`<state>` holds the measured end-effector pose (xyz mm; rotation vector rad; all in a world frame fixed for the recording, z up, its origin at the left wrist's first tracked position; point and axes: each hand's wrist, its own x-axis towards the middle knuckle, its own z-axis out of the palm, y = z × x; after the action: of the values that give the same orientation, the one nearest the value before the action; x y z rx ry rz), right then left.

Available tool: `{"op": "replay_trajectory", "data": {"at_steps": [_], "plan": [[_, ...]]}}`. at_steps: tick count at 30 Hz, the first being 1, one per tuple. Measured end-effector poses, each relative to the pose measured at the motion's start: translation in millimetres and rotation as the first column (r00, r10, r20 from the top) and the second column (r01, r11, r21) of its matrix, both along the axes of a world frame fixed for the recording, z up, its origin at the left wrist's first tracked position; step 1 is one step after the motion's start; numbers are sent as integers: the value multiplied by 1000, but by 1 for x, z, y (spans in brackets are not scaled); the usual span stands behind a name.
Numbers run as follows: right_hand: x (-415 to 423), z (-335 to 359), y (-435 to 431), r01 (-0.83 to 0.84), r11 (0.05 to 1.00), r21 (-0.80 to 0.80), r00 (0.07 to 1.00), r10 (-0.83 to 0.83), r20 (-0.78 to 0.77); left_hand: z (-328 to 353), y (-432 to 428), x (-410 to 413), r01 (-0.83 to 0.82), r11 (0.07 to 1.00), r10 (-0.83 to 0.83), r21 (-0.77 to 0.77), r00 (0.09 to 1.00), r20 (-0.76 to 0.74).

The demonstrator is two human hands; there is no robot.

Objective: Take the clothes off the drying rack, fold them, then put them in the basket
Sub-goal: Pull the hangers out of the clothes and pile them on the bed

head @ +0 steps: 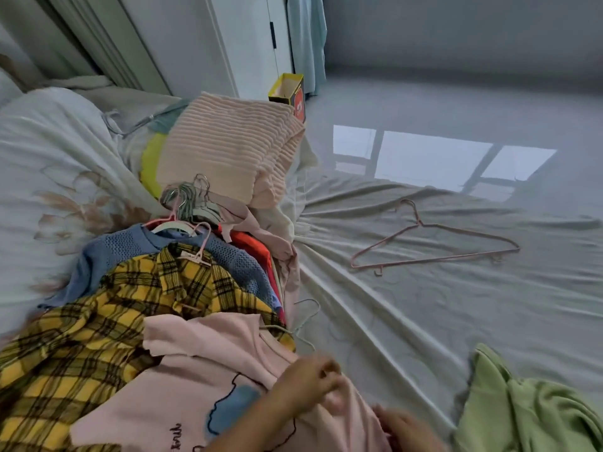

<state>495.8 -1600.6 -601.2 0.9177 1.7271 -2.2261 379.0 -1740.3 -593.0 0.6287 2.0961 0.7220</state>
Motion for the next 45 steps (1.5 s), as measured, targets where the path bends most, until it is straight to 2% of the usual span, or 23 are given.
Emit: {"op": "replay_trajectory", "data": {"at_steps": [2, 3, 4, 6, 7, 9, 11, 14, 16, 21, 23, 25, 28, 31, 35, 37, 41, 45], "plan": [[27, -5, -1, -72, 994, 82, 989, 61, 132, -10, -5, -33, -136, 974, 96, -179, 972, -217], [33, -15, -1, -82, 988, 131, 993, 70, 95, -15, -12, -51, -196, 945, 102, -262, 937, -333], [34, -16, -1, -55, 988, 147, 993, 39, 113, -16, -17, -66, -180, 913, 23, -367, 919, -394], [31, -4, 1, -65, 978, 199, 991, 40, 124, -17, -24, -85, -119, 869, -100, -481, 908, -406], [30, 2, 5, -34, 977, 212, 993, 9, 120, -17, -26, -88, -75, 879, -118, -470, 922, -368], [36, 12, 25, 85, 976, 200, 991, -103, 80, -7, -26, -92, 21, 915, -134, -403, 958, -254], [43, 30, 49, 114, 963, 244, 990, -131, 57, 11, -23, -90, 56, 970, -90, -237, 987, -134], [52, 56, 82, 269, 929, 253, 961, -277, -6, 56, -7, -79, -2, 1000, 2, 7, 998, 61], [58, 71, 98, 382, 896, 228, 923, -381, -47, 93, 8, -67, 8, 995, -20, 97, 993, 118], [73, 118, 121, 503, 821, 272, 864, -481, -146, 173, 34, -28, 170, 973, -169, 157, 985, -22], [81, 143, 125, 522, 815, 252, 852, -483, -203, 196, 37, -15, 176, 968, -157, 180, 981, -114], [90, 163, 129, 550, 795, 257, 832, -492, -256, 213, 36, -7, 116, 970, -78, 216, 981, -175], [103, 190, 132, 596, 764, 248, 797, -524, -301, 245, 30, 2, -45, 957, 88, 285, 986, -142], [113, 212, 134, 600, 767, 229, 794, -532, -294, 271, 23, 18, -75, 952, 120, 296, 983, -138], [121, 234, 134, 585, 760, 282, 805, -502, -317, 290, 16, 44, -167, 929, 223, 330, 965, -139], [124, 245, 131, 602, 740, 298, 793, -512, -329, 300, 15, 57, -145, 934, 194, 327, 973, -124], [132, 270, 129, 638, 700, 320, 765, -528, -370, 324, 22, 87, 80, 939, -38, 335, 991, -130], [141, 290, 139, 635, 665, 394, 770, -505, -390, 325, 18, 96, 42, 874, -13, 485, 998, -62]]}}
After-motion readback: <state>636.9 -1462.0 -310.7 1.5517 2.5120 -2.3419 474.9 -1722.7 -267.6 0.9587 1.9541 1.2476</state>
